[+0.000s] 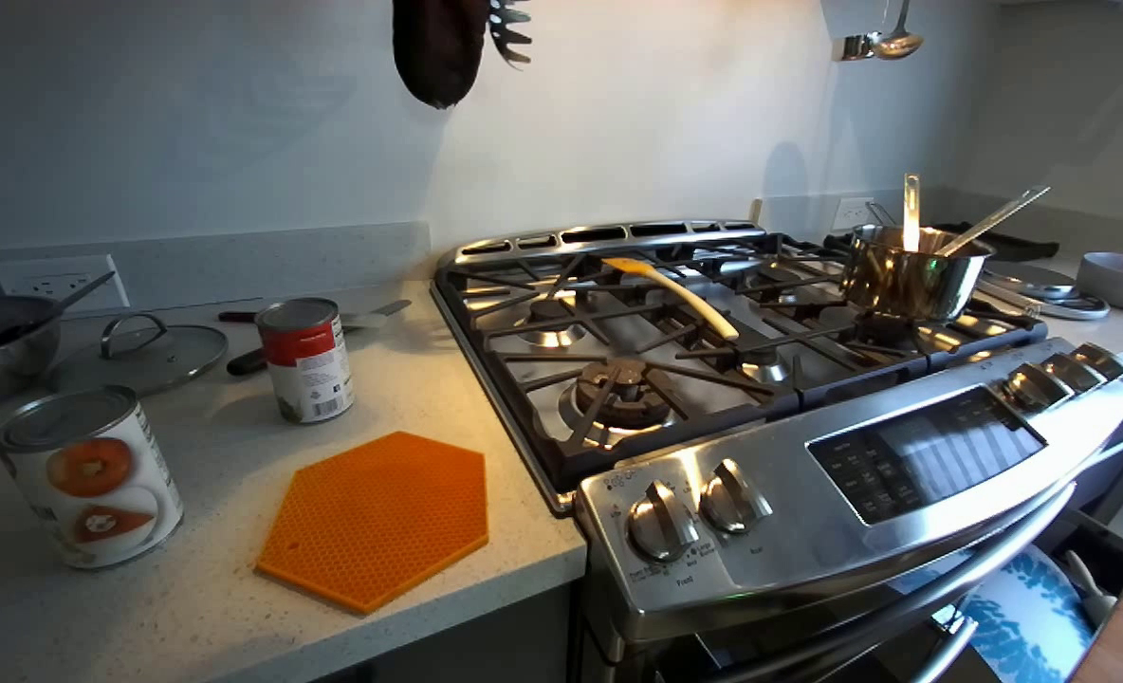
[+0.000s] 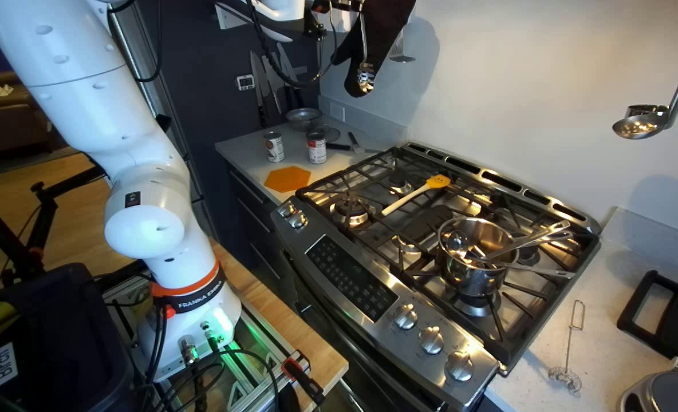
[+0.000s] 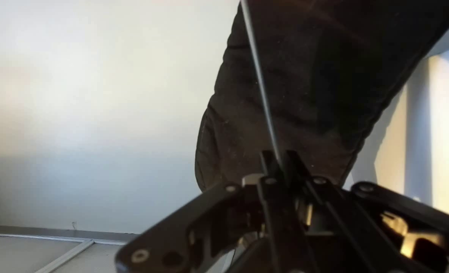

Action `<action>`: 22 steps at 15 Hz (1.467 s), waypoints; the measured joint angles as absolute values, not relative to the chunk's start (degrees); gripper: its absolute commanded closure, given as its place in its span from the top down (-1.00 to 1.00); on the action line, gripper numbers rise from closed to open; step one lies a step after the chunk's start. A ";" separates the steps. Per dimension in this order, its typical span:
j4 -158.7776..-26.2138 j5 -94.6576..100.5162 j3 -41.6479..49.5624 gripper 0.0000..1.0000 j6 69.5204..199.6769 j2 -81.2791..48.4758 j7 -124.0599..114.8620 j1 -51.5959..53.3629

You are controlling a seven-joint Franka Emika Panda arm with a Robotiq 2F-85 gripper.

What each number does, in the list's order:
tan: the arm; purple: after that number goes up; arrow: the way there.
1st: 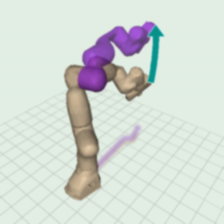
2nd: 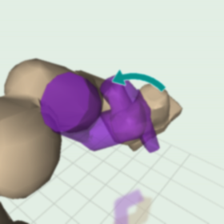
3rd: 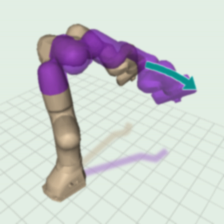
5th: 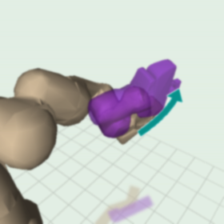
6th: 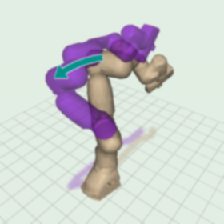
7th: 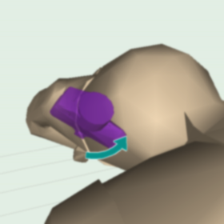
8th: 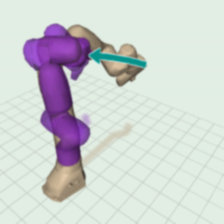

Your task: Put the metal object on the yellow mat

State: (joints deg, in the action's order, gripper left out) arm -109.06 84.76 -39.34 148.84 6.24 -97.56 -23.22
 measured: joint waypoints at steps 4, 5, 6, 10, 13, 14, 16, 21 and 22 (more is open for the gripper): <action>-108.36 86.60 -39.49 -0.98 148.24 5.79 -97.75 -23.21; -108.26 86.91 -39.49 -0.98 148.22 5.74 -97.75 -23.21; -108.16 87.21 -39.49 -0.98 148.20 5.70 -97.74 -23.21; -107.89 88.18 -39.49 -0.98 148.19 5.69 -97.73 -23.21; -107.69 88.97 -39.48 -0.98 148.16 5.69 -97.59 -23.21; -107.54 89.23 -39.47 -0.98 148.14 5.69 -97.51 -23.21; -107.20 90.04 -37.48 -0.98 147.91 5.68 -97.24 -21.24; -107.17 90.96 -22.74 -0.98 146.13 5.06 -93.11 -6.04; -107.19 90.96 -20.96 -0.98 146.07 4.71 -92.33 -4.17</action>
State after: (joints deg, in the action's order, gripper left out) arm -107.19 90.96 -20.96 146.07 4.71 -92.33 -4.17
